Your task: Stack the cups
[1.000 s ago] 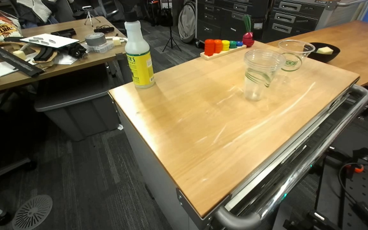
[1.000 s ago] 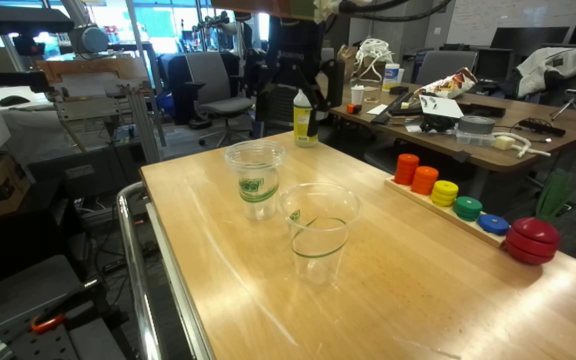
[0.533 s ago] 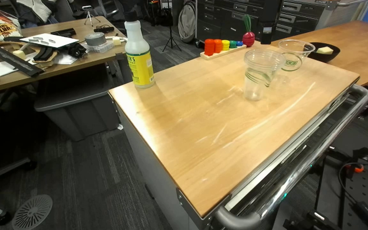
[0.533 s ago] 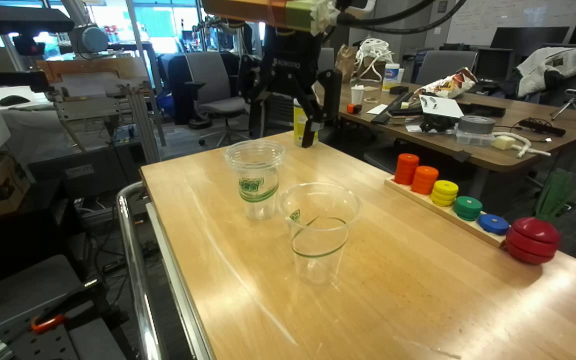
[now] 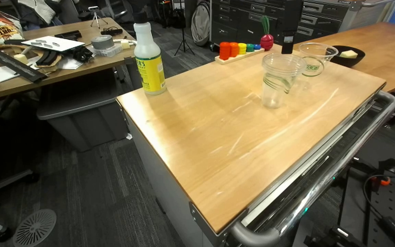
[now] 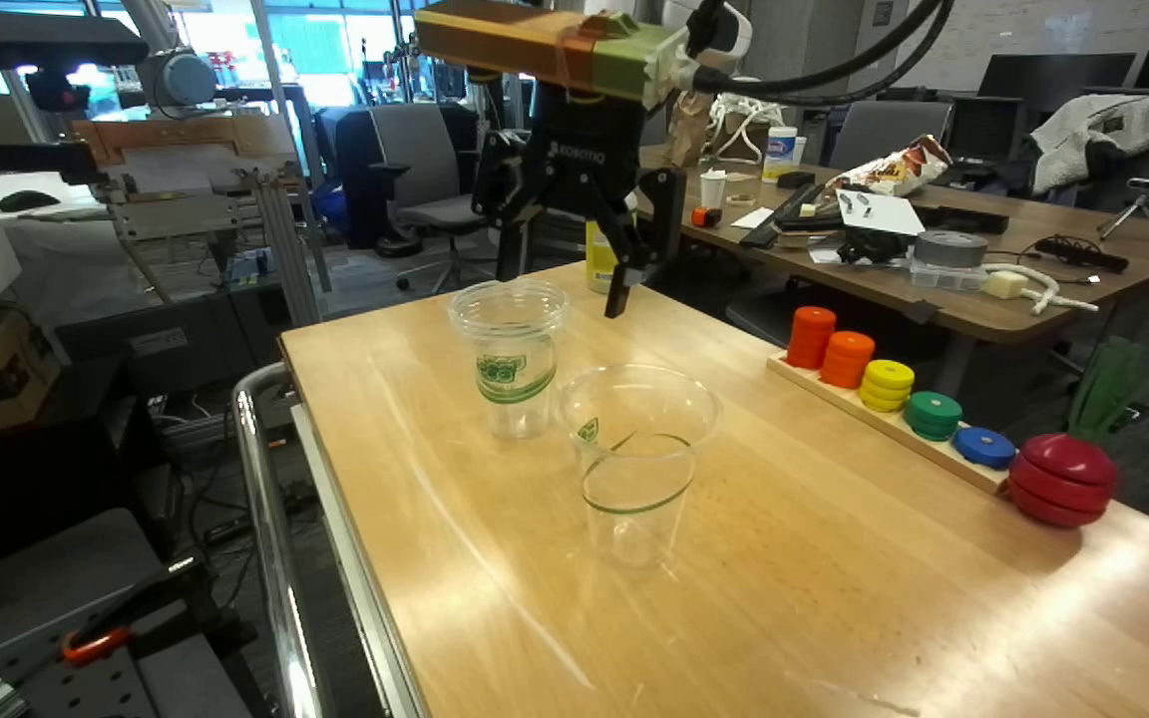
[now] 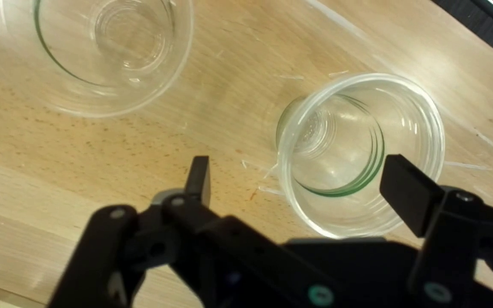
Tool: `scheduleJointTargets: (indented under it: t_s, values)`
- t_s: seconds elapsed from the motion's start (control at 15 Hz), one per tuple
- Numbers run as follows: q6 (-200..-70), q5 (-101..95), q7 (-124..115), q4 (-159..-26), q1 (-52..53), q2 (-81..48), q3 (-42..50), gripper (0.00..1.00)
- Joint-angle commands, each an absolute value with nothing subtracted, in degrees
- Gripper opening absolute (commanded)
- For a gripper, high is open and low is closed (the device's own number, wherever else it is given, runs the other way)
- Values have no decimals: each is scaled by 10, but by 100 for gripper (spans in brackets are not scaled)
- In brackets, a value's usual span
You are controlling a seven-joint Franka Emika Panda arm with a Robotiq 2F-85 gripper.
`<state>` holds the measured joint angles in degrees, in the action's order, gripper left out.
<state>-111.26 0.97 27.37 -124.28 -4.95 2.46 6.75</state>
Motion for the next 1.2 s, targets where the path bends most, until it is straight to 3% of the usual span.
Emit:
scheduleJointTargets:
  t_s: [0.0,0.13,0.2,0.33,0.93,1.13]
  values:
    - [-1104,15,301,-1229,-53,6,68,100]
    - [-1101,14,305,-1226,-54,-3,67,96]
    - [-1102,11,305,-1225,-55,-8,67,72]
    - [-1102,12,304,-1221,-55,-15,66,71]
    - [-1098,15,303,-1210,-56,-13,64,2]
    - [-1094,14,296,-1209,-56,-13,64,1]
